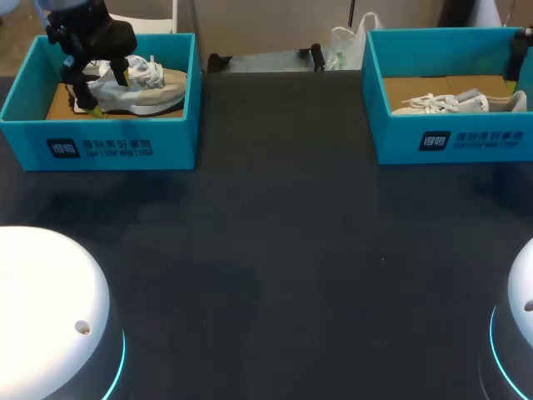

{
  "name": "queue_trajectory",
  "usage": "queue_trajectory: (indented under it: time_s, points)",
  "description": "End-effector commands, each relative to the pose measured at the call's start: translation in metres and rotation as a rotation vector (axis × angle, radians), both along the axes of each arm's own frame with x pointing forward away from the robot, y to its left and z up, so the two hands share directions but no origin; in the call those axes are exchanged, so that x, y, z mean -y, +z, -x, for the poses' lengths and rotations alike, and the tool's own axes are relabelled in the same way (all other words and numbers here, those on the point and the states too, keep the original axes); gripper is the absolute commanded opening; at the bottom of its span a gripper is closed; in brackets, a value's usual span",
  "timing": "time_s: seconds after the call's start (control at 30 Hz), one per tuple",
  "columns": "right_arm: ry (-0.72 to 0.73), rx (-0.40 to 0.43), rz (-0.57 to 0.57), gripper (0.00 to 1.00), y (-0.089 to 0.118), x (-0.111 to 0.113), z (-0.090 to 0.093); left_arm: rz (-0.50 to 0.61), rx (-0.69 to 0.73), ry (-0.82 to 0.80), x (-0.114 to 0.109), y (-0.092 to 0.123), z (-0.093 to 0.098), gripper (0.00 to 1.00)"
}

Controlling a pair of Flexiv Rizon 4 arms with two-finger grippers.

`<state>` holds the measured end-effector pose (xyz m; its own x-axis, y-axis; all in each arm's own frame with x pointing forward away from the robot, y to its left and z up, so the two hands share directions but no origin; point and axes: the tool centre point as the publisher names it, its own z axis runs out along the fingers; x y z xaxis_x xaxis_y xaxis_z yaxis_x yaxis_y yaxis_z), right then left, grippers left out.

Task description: Take the shoe out of the shoebox, open the shoe tongue, remove and reinsert the insole, then place the shoe into the shoebox

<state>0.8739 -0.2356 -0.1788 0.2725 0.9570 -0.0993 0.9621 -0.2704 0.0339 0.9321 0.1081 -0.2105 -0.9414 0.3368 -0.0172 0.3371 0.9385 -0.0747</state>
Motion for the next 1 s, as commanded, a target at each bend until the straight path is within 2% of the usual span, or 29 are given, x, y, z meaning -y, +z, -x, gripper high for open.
queue_trajectory:
  time_s: [0.03, 0.5, 0.67, 0.83, 0.9, 0.97, 1.0]
  points:
    - [0.003, 0.044, 0.010, 1.00, -0.001, -0.001, 0.006, -0.001, 0.001, -0.001, -0.001, 0.000, 0.000, 1.00]
    - [0.003, 0.044, 0.010, 1.00, -0.001, -0.001, 0.006, 0.021, 0.006, -0.291, -0.079, 0.001, -0.064, 1.00]
    - [0.003, 0.044, 0.010, 1.00, -0.001, -0.001, 0.006, -0.013, 0.034, -0.401, -0.102, 0.001, -0.089, 1.00]
    - [0.003, 0.044, 0.010, 1.00, -0.001, -0.001, 0.006, -0.006, 0.026, -0.554, -0.131, -0.001, -0.125, 1.00]
    - [0.003, 0.044, 0.010, 1.00, -0.001, -0.001, 0.006, -0.062, 0.091, -0.648, -0.146, -0.006, -0.144, 1.00]
    - [0.003, 0.044, 0.010, 1.00, -0.001, -0.001, 0.006, -0.070, 0.161, -0.740, -0.165, -0.010, -0.166, 1.00]
    - [0.003, 0.044, 0.010, 1.00, -0.001, -0.001, 0.006, -0.092, 0.139, -0.694, -0.173, -0.012, -0.182, 1.00]
